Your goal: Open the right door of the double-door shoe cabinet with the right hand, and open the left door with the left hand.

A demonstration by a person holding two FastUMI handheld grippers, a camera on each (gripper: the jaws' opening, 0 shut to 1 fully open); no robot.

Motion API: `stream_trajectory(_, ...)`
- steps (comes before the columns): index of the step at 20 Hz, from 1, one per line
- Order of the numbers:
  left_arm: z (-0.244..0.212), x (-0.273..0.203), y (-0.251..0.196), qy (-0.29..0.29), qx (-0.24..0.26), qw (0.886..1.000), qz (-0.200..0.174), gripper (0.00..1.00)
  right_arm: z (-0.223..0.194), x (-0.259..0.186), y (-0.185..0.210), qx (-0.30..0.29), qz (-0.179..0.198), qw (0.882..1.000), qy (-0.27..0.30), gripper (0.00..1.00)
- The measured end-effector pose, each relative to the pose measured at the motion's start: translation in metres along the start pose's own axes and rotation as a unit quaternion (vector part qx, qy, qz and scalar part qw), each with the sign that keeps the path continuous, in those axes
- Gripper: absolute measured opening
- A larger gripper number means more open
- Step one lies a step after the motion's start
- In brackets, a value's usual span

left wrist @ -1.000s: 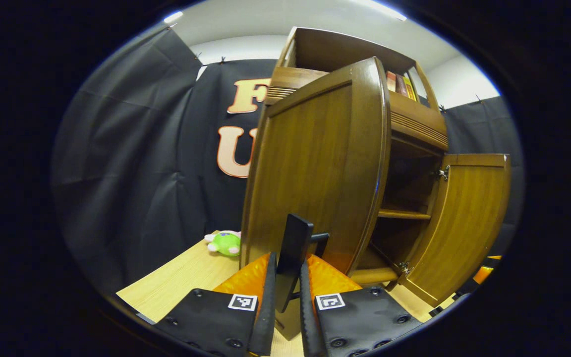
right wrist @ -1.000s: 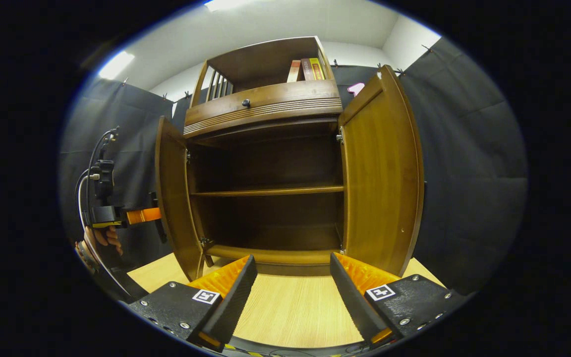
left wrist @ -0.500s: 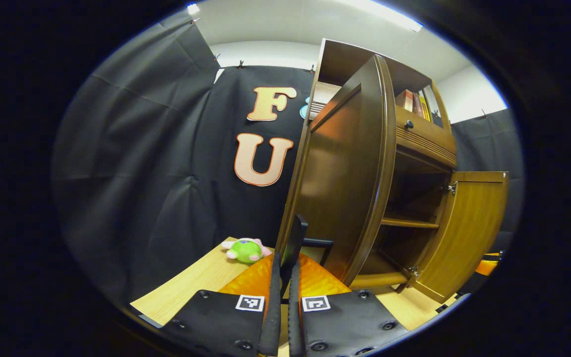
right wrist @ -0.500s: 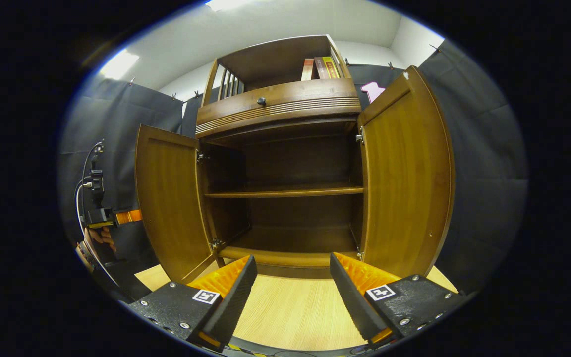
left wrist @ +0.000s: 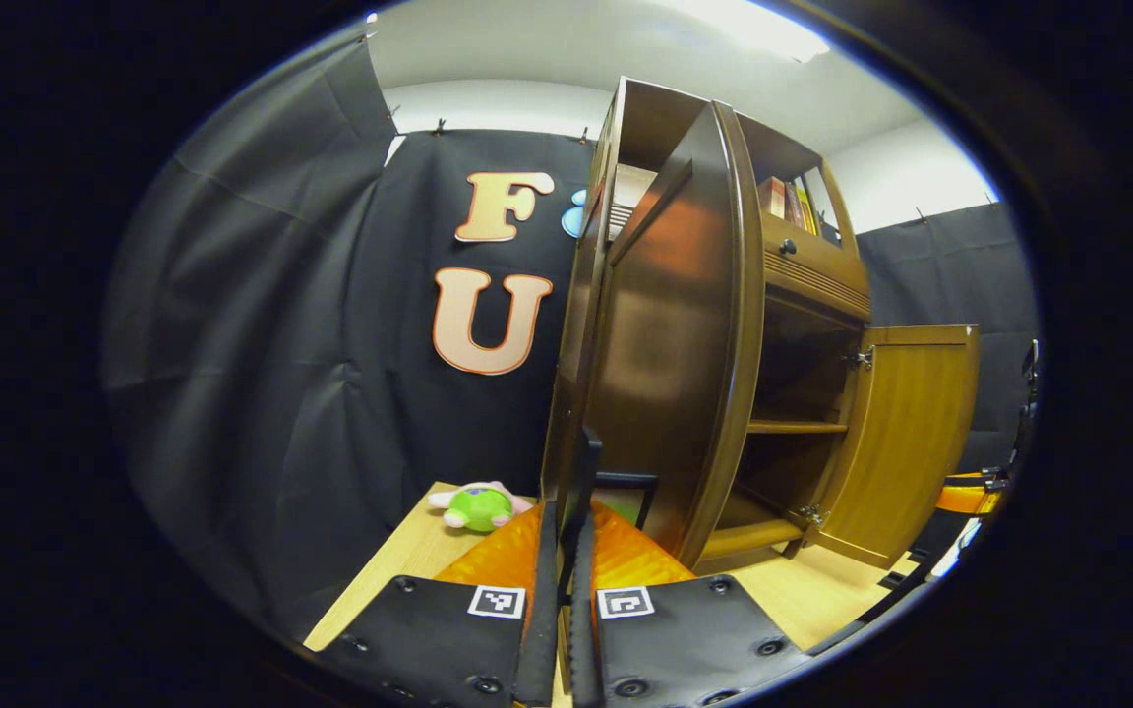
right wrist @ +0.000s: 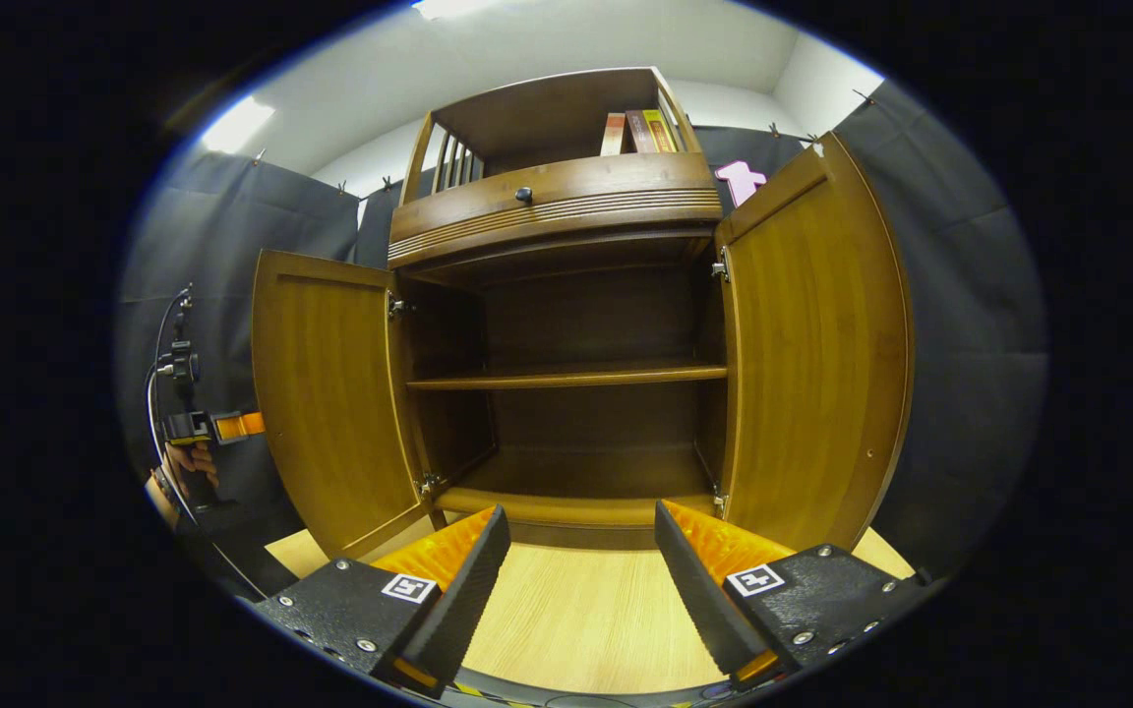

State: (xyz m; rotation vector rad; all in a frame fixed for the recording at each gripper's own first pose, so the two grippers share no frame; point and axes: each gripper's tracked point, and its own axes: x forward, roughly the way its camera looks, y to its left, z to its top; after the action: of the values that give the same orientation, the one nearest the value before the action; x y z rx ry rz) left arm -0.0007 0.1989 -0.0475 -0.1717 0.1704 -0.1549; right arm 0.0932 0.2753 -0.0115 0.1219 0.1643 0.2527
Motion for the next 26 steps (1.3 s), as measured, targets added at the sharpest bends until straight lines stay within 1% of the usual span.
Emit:
stream_trajectory(1, 0.0, 0.0, 0.005, 0.004, 0.004, 1.0, -0.009, 0.11, -0.001, 0.0, 0.003, 0.002, 0.002, 1.0, 0.0, 0.92)
stream_trajectory(4, 0.002, -0.001, 0.011, 0.009, 0.001, 1.0, -0.024, 0.11, -0.004, 0.001, 0.007, 0.001, 0.008, 1.0, 0.001, 0.92)
stream_trajectory(5, 0.003, -0.004, 0.011, 0.01, 0.002, 1.0, -0.025, 0.04, -0.005, 0.002, 0.007, 0.0, 0.01, 1.0, 0.002, 0.92)
stream_trajectory(7, 0.005, -0.016, 0.014, 0.007, 0.022, 0.999, -0.022, 0.13, -0.006, 0.005, 0.006, 0.003, 0.016, 1.0, 0.004, 0.92)
stream_trajectory(8, 0.009, -0.025, 0.016, 0.003, 0.027, 0.999, -0.017, 0.12, -0.007, 0.005, 0.006, 0.005, 0.021, 1.0, 0.007, 0.92)
stream_trajectory(9, 0.013, -0.036, 0.018, -0.002, 0.02, 1.0, -0.01, 0.1, -0.008, 0.007, 0.005, 0.006, 0.025, 1.0, 0.009, 0.92)
stream_trajectory(10, 0.019, -0.047, 0.019, -0.006, 0.013, 1.0, -0.001, 0.12, -0.008, 0.009, 0.003, 0.005, 0.028, 1.0, 0.01, 0.92)
stream_trajectory(12, 0.026, -0.069, 0.024, -0.01, 0.032, 0.998, 0.047, 0.02, -0.01, 0.012, -0.001, 0.003, 0.033, 0.999, 0.013, 0.92)
stream_trajectory(13, 0.029, -0.076, 0.017, -0.014, 0.034, 0.997, 0.066, 0.01, -0.011, 0.014, -0.001, 0.004, 0.036, 0.999, 0.014, 0.92)
stream_trajectory(14, 0.032, -0.078, 0.002, -0.021, 0.029, 0.997, 0.067, 0.02, -0.013, 0.016, -0.002, 0.004, 0.039, 0.999, 0.016, 0.92)
stream_trajectory(17, 0.031, -0.071, -0.066, -0.037, 0.03, 0.998, 0.038, 0.02, -0.017, 0.017, 0.002, 0.01, 0.058, 0.998, 0.024, 0.92)
stream_trajectory(18, 0.03, -0.062, -0.081, -0.041, 0.028, 0.998, 0.035, 0.1, -0.016, 0.017, 0.001, 0.009, 0.062, 0.998, 0.024, 0.92)
stream_trajectory(19, 0.03, -0.054, -0.088, -0.051, 0.025, 0.997, 0.051, 0.1, -0.014, 0.015, 0.0, 0.007, 0.063, 0.998, 0.022, 0.92)
stream_trajectory(20, 0.03, -0.048, -0.092, -0.064, 0.022, 0.994, 0.081, 0.1, -0.012, 0.015, -0.002, 0.005, 0.064, 0.998, 0.019, 0.92)
stream_trajectory(21, 0.028, -0.044, -0.097, -0.071, 0.027, 0.992, 0.103, 0.11, -0.011, 0.013, -0.003, 0.006, 0.063, 0.998, 0.016, 0.92)
stream_trajectory(22, 0.03, -0.036, -0.104, -0.08, 0.044, 0.989, 0.119, 0.11, -0.008, 0.011, -0.005, 0.007, 0.061, 0.998, 0.012, 0.92)
stream_trajectory(24, 0.036, -0.02, -0.133, -0.096, 0.075, 0.986, 0.118, 0.1, 0.001, 0.005, -0.012, 0.012, 0.05, 0.999, 0.001, 0.92)
stream_trajectory(26, 0.032, -0.004, -0.168, -0.103, 0.072, 0.988, 0.091, 0.11, 0.004, 0.0, -0.018, 0.014, 0.04, 0.999, -0.005, 0.92)
